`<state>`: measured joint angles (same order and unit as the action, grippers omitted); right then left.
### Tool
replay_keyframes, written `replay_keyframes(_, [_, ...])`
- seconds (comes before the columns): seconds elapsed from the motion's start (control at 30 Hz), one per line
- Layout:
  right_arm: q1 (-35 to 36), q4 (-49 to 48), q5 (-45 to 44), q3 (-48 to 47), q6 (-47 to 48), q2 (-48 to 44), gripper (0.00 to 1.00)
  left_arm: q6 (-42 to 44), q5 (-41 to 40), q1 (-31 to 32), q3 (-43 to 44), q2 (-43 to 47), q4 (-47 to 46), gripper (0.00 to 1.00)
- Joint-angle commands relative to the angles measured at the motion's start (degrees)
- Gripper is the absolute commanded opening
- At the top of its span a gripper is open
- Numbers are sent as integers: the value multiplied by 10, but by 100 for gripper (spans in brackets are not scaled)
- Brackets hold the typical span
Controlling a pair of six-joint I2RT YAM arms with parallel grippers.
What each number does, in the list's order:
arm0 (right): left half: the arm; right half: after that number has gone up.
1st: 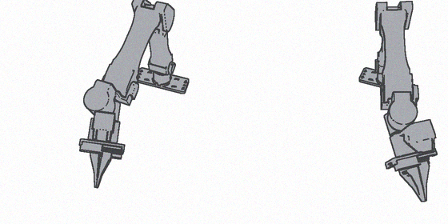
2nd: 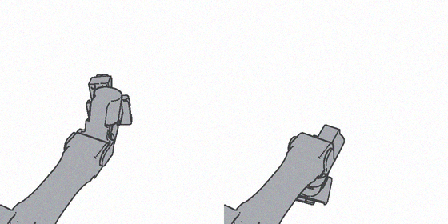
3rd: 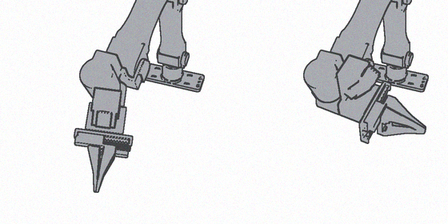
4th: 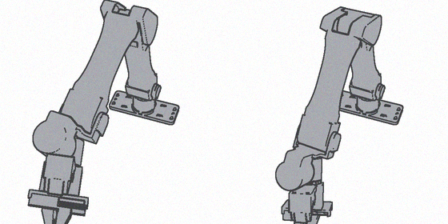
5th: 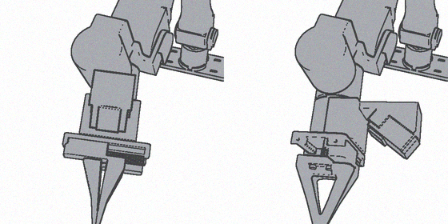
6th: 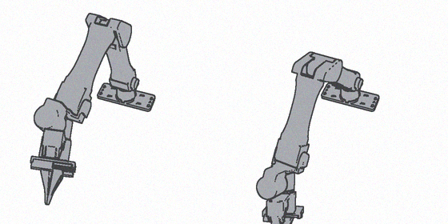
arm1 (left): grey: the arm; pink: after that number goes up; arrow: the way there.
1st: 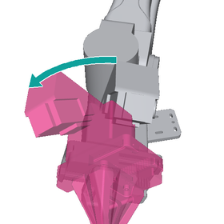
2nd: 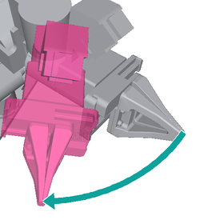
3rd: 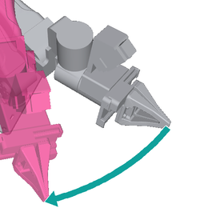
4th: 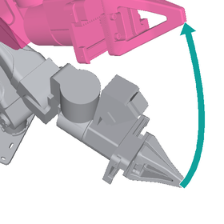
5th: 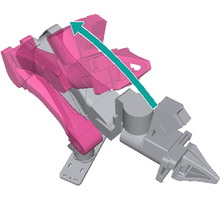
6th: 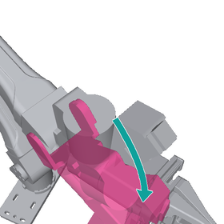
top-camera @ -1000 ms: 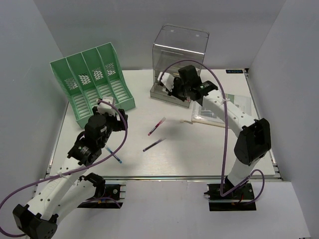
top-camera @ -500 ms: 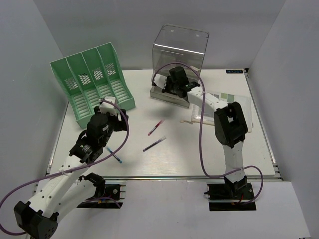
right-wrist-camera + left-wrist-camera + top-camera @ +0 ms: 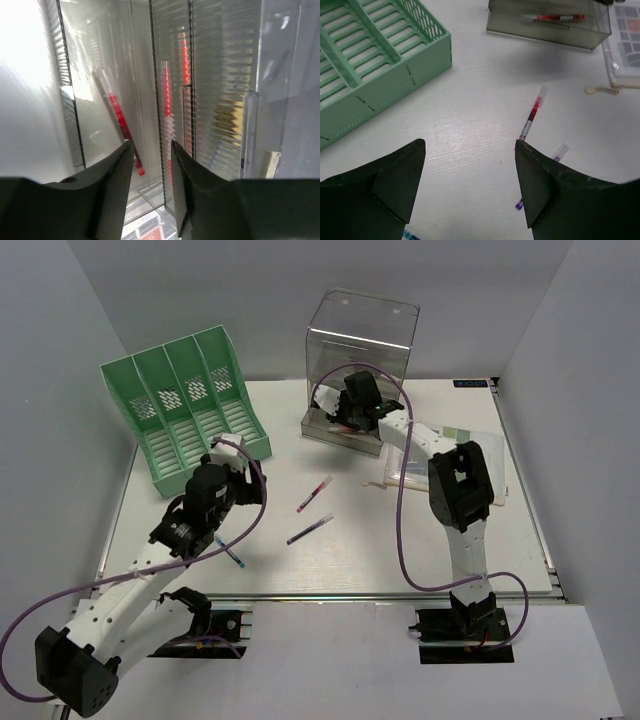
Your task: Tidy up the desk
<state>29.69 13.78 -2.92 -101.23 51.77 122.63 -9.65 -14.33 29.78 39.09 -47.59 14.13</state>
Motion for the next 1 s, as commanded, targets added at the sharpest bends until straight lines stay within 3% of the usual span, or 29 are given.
replay_keyframes(0.0, [-3,38,49,-31,-64,-57,33,-65,35,5,2,-28,-4,80])
replay_keyframes(0.03, [-6,81,78,-30,-136,-74,27,-85,75,-7,8,-35,5,67])
replay_keyframes(0.07, [-9,105,171,-24,-176,-118,19,-106,83,-7,14,-45,32,57])
replay_keyframes(0.1, [-13,124,225,13,-213,-145,4,-160,78,-7,24,-49,54,42])
replay_keyframes(0.13, [-16,131,273,49,-249,-171,0,-189,75,-1,27,-51,76,30])
replay_keyframes(0.2, [-22,108,373,136,-346,-264,0,-231,55,-1,33,-44,145,25])
replay_keyframes(0.23, [-24,95,398,223,-371,-288,0,-278,42,-1,35,-42,170,26])
replay_keyframes(0.27, [-22,85,419,260,-387,-327,0,-301,17,-1,39,-39,217,36])
replay_keyframes(0.33, [-27,76,452,317,-412,-355,0,-360,-5,-1,63,-48,274,46])
replay_keyframes(0.37, [-30,75,460,359,-405,-379,5,-385,-27,4,73,-53,326,56])
replay_keyframes(0.5, [-46,63,456,424,-376,-444,41,-501,-96,-2,98,-108,432,67])
replay_keyframes(0.67, [-76,34,459,456,-374,-503,45,-546,-111,-2,87,-189,451,67])
replay_keyframes(0.97, [-111,32,460,467,-348,-524,45,-632,-118,-7,35,-218,433,64])
